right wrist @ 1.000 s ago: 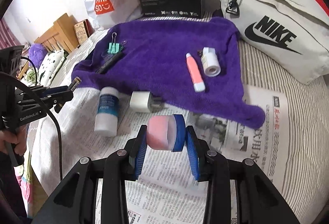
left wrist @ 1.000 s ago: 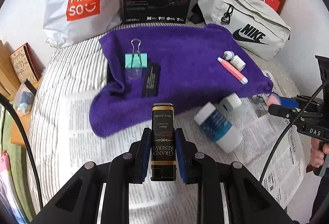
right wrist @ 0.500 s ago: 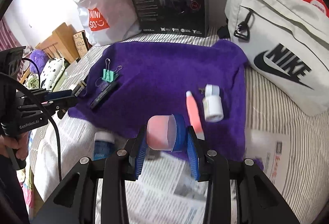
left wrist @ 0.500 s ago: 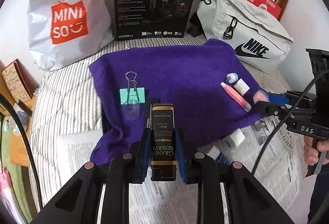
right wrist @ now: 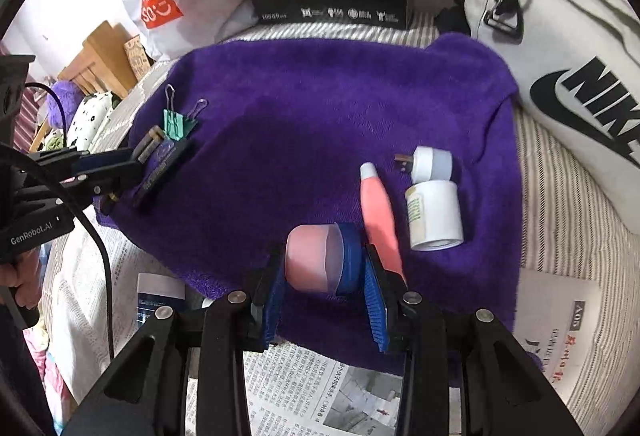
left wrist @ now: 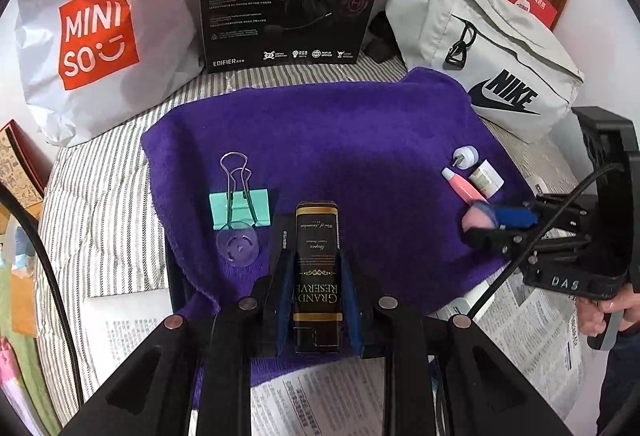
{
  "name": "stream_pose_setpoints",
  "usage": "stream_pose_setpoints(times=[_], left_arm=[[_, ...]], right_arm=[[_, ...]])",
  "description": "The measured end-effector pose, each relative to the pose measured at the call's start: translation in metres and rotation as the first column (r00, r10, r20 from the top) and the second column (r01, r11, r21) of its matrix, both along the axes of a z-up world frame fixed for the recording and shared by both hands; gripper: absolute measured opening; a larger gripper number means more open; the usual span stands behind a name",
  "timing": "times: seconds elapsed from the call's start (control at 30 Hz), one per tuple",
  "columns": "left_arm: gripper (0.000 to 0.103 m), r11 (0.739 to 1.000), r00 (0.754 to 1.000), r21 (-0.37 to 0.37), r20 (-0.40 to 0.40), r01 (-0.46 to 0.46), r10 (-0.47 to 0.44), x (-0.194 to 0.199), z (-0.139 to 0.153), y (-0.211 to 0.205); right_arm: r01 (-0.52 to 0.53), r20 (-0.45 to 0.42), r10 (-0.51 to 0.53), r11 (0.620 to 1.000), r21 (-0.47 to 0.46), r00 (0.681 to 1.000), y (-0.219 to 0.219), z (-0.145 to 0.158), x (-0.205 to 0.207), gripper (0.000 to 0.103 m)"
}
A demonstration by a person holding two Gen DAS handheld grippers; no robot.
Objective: Organize rigid objects
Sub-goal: 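Carry the bottle and the pink-lidded jar with both tools onto the purple towel, then set the bottle beside the box and the jar beside the tube, open both tools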
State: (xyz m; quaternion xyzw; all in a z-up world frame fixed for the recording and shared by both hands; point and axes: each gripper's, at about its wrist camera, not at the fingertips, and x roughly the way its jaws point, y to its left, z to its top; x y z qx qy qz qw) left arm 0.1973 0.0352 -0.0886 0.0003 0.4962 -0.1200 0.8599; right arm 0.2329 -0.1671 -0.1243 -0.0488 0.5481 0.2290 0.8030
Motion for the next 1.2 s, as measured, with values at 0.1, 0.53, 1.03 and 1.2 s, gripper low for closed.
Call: stream_pose_setpoints(times=[0.1, 0.53, 1.03, 1.2], left_arm=[[0.023, 1.0, 1.0, -0.003, -0.009, 0.001, -0.001, 0.005, -0.005, 0.0], [0.023, 1.0, 0.999, -0.008, -0.036, 0.008, -0.008, 0.03, -0.02, -0.012], [0.023, 1.0, 0.999, 0.013, -0.043, -0.006, 0.006, 0.076, -0.022, -0.02], [0.023, 0.999, 0.998, 0.032, -0.056, -0.012, 0.014, 0.089, -0.029, -0.025]], right_arm=[[-0.008, 0.007, 0.008, 1.0, -0.013, 1.0, 0.004, -0.002, 0.0, 0.037], [-0.058, 0.005, 0.058, 0.998, -0.018, 0.998, 0.003, -0.004, 0.001, 0.038], [0.028, -0.012, -0.028, 0.998, 0.048, 1.0, -0.03, 0.006, -0.007, 0.054], [0.054, 0.005, -0.054, 0.996, 0.068, 0.999, -0.041, 0.015, -0.019, 0.054]])
